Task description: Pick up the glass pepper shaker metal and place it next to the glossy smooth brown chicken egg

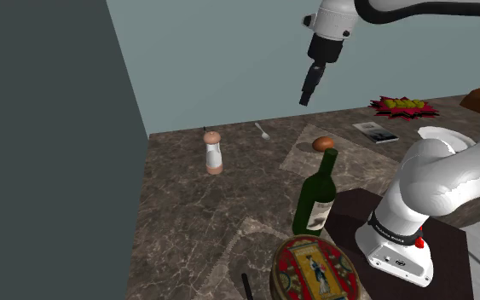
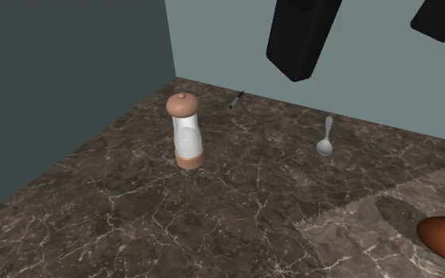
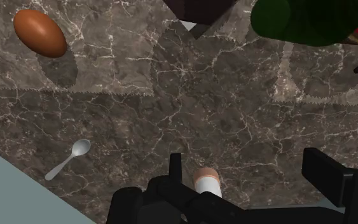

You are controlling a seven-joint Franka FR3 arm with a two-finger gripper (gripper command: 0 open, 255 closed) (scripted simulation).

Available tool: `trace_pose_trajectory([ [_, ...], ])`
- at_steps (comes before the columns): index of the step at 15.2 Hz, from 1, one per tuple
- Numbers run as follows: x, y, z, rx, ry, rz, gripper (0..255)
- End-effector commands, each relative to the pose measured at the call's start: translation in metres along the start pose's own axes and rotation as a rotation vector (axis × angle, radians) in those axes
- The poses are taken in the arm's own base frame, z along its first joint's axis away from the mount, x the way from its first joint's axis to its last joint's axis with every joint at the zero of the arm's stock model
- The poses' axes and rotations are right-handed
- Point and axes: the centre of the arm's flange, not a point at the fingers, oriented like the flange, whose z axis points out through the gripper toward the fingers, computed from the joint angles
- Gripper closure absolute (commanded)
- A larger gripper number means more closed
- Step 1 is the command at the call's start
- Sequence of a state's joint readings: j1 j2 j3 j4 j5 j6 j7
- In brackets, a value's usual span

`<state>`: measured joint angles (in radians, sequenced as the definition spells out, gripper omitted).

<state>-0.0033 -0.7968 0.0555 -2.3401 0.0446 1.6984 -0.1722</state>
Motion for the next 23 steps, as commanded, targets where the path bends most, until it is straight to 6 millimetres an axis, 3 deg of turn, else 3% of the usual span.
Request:
trace_pose_trajectory([
  [1, 0.000, 0.000, 0.000, 0.000, 0.000, 0.000, 0],
  [23, 0.243, 0.018, 0.173, 0.157, -0.053, 0.003, 0],
])
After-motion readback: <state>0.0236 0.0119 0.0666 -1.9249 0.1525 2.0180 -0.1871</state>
